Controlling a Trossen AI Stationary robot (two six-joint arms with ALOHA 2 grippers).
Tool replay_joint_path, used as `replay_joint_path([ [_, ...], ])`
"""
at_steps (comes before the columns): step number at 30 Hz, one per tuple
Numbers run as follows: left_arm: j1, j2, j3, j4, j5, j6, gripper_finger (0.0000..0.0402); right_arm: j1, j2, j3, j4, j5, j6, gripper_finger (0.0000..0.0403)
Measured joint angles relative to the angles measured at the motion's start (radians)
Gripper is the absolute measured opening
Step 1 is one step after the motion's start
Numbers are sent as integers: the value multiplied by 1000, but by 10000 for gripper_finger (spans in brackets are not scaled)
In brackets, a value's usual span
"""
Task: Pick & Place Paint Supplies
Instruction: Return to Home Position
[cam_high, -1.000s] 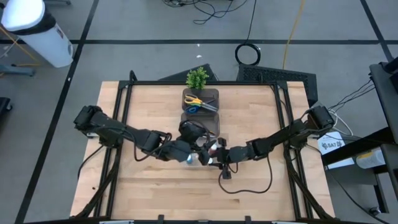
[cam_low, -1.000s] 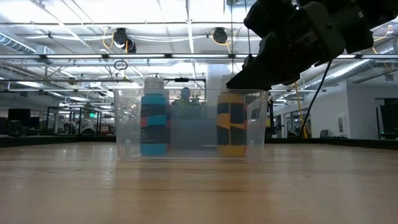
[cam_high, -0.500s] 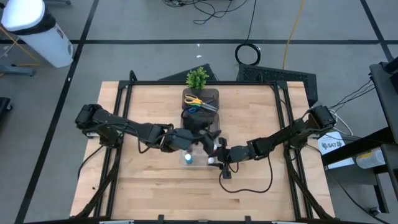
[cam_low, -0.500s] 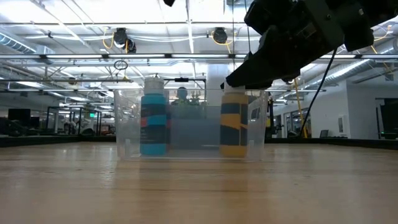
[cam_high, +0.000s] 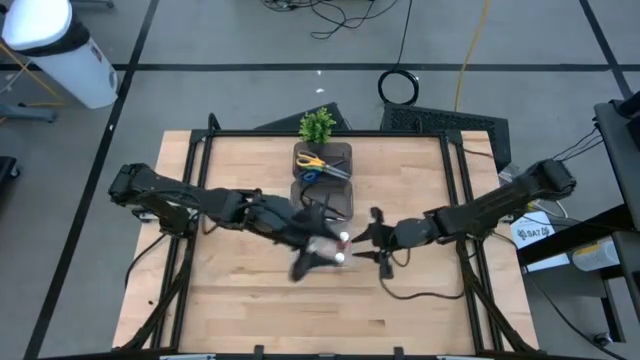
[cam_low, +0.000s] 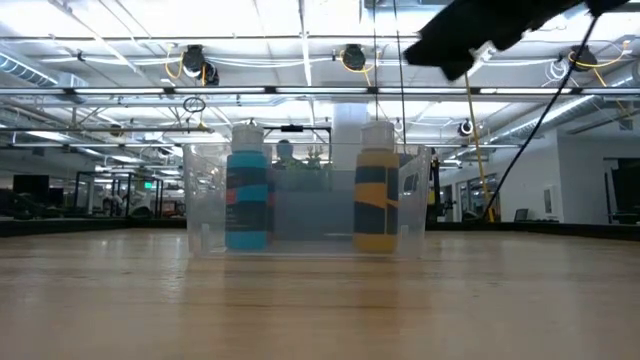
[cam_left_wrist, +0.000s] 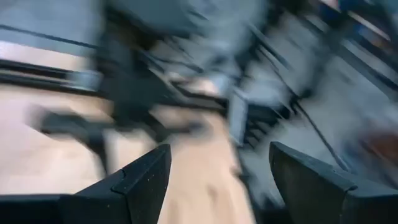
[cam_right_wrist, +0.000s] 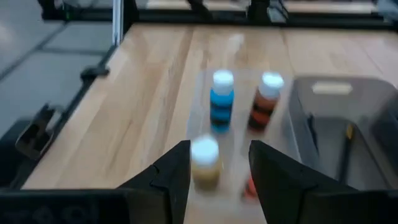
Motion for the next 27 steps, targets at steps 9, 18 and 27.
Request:
replay_joint_path([
  [9, -45, -82, 1, -287, 215, 121, 283, 6, -312, 0, -432, 1, -1, 152],
  [18, -10, -233, -349, 81, 287, 280, 283, 6, -477, -6, -578, 3, 92, 149],
  [27, 168, -811, -962, 436, 325, 135, 283, 4, -690, -124, -577, 38, 79, 149],
])
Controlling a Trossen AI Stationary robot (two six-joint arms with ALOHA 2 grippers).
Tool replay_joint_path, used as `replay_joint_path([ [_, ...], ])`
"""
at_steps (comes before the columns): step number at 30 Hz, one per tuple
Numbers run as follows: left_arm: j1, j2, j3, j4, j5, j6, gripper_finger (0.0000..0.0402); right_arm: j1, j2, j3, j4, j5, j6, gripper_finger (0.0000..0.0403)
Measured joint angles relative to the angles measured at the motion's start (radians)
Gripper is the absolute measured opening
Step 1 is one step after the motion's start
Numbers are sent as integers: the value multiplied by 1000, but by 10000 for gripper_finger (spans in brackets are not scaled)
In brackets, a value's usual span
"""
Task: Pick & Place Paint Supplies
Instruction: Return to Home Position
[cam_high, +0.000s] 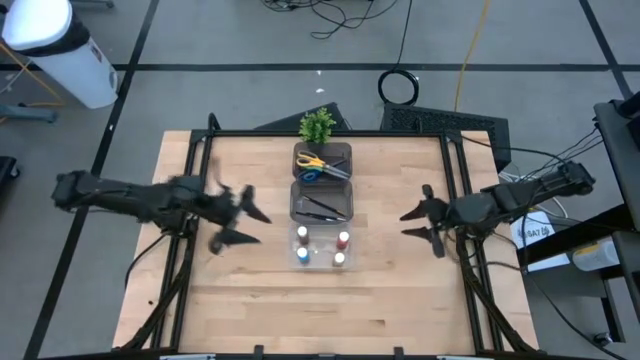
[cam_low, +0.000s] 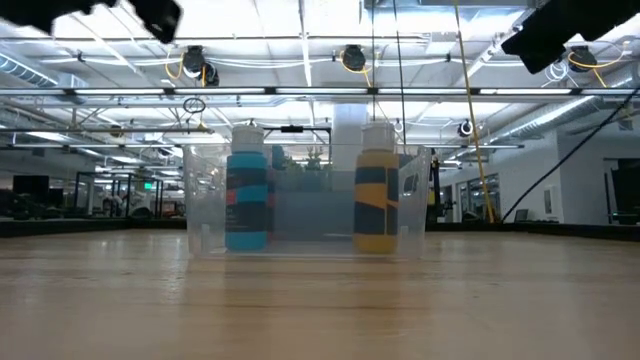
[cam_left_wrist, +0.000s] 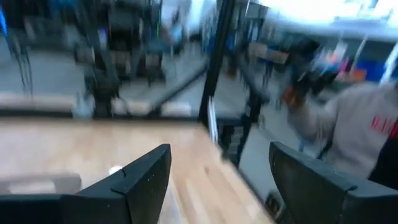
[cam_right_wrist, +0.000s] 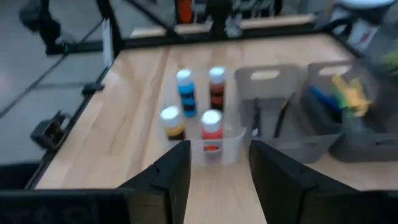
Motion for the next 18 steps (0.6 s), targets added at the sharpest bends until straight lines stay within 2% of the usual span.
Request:
replay_joint_path([
  [4, 28, -278, -146, 15, -23, 24, 283, 0, -147, -44, 3, 56, 0, 150],
  [9, 34, -546, -281, -6, -71, 57, 283, 0, -350, -127, 22, 101, 8, 152],
  [15, 34, -737, -392, -112, -166, 65, 283, 0, -557, -188, 19, 127, -1, 149],
  [18, 34, -757, -431, -114, -200, 82, 283, 0, -605, -226, 34, 142, -27, 150],
])
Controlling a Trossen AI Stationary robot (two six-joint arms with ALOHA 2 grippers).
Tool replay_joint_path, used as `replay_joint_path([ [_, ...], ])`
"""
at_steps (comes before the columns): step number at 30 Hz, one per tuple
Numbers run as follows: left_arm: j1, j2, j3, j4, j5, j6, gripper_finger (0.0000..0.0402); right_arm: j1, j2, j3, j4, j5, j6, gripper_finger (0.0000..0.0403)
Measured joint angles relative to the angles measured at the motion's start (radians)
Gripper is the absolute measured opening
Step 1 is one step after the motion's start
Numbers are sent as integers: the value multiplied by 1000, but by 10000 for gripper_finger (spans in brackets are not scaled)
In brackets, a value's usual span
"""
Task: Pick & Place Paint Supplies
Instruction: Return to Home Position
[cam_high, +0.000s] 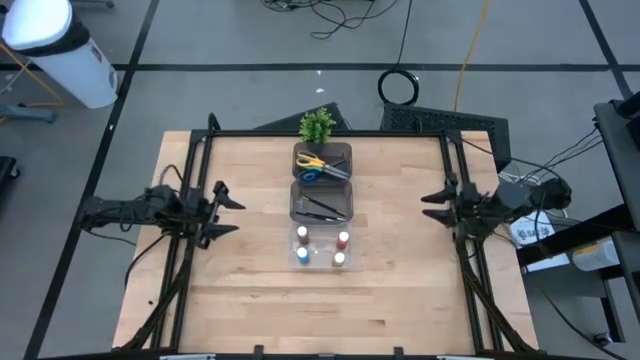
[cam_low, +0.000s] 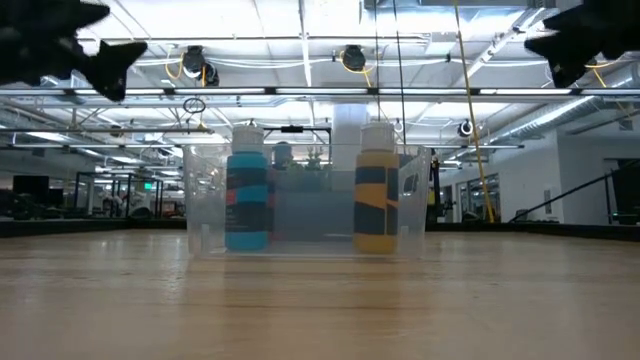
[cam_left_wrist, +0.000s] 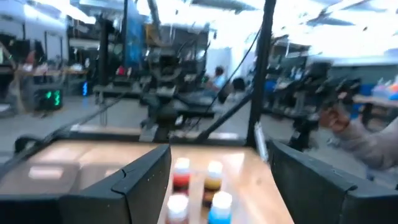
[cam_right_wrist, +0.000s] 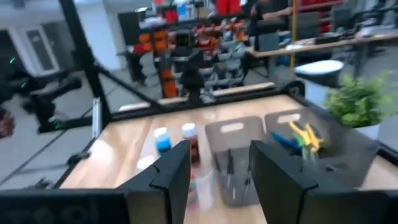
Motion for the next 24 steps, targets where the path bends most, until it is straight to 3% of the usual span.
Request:
replay_joint_path([
  [6, 0, 5, -54, -4, -74, 16, 283, 0, 26, -110, 164, 89, -78, 151],
  [15, 0, 13, -57, -47, -104, 20, 283, 0, 26, -402, 631, 80, -191, 152],
  [24, 0, 13, -57, -51, -104, 80, 283, -1, 44, -405, 442, 71, -225, 149],
])
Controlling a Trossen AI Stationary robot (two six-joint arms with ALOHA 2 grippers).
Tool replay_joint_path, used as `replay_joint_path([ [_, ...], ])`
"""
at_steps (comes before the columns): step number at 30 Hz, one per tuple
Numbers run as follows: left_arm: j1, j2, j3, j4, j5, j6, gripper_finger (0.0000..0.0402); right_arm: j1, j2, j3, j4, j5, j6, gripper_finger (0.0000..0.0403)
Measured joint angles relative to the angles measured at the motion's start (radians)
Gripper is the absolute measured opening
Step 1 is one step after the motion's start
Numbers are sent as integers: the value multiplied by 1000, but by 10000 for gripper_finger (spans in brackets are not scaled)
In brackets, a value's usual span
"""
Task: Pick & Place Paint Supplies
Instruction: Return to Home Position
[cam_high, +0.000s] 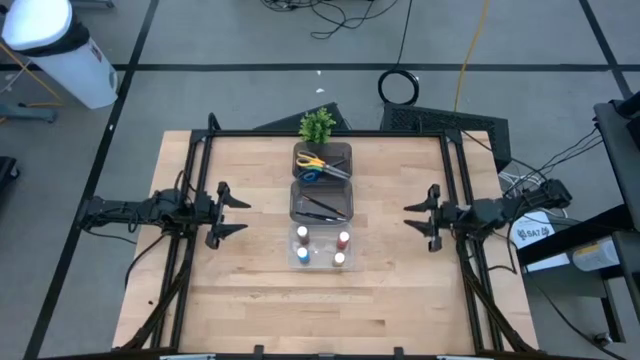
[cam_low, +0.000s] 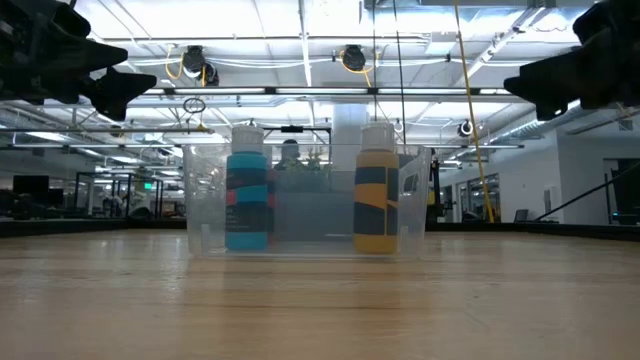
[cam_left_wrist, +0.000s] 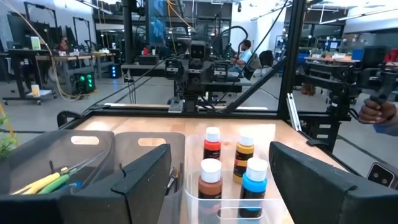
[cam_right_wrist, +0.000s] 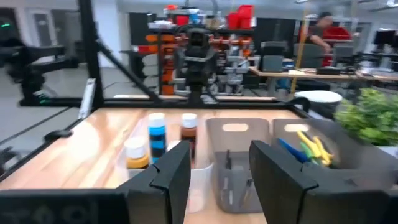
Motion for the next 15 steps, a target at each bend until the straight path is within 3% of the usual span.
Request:
replay_joint_path([
  [4, 0, 0, 0, 0, 0, 2, 283, 0, 12, -1, 3, -64, -28, 150],
  [15, 0, 0, 0, 0, 0, 2, 283, 0, 22, -2, 14, -66, -34, 149],
])
